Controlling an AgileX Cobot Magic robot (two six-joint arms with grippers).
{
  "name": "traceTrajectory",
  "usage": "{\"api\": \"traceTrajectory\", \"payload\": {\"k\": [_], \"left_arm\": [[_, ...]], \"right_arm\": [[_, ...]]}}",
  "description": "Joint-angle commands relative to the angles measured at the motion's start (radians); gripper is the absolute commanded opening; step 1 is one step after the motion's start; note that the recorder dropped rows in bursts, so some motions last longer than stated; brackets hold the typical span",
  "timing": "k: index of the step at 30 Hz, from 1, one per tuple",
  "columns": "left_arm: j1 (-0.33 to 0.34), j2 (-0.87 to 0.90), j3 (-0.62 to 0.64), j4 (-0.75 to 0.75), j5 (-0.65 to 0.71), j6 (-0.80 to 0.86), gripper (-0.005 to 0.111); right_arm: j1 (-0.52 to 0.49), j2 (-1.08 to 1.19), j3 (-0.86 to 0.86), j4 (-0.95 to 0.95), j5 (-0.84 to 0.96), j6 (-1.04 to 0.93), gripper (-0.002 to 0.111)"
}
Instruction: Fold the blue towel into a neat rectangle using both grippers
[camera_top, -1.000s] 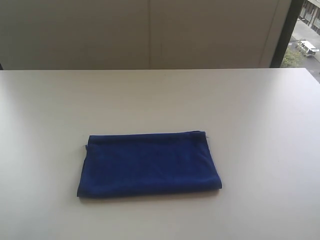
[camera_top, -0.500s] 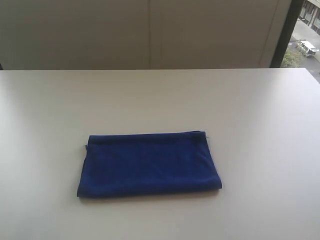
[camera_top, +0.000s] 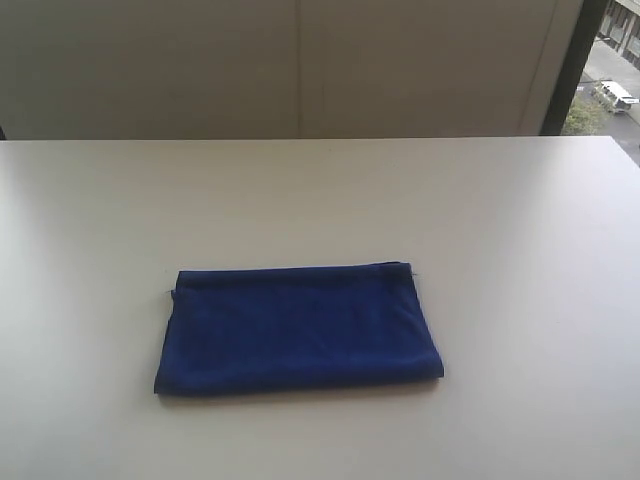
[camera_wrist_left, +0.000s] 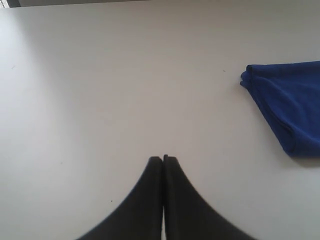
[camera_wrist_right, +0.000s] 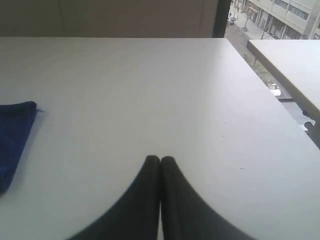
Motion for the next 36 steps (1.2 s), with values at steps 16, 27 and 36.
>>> {"api": "traceTrajectory", "payload": {"k": [16,27,36], "left_arm": [[0.003,-0.004,0.004,-0.007,-0.004,0.000,0.000],[0.002,-0.004,0.004,-0.007,-0.004,0.000,0.000],[0.002,-0.004,0.004,-0.007,-0.004,0.000,0.000]], "right_arm": [[0.060,-0.004,0.005,0.000,-0.004,-0.007,0.000],[0.060,-0.004,0.005,0.000,-0.004,-0.007,0.000],[0.060,-0.004,0.005,0.000,-0.004,-0.007,0.000]]}}
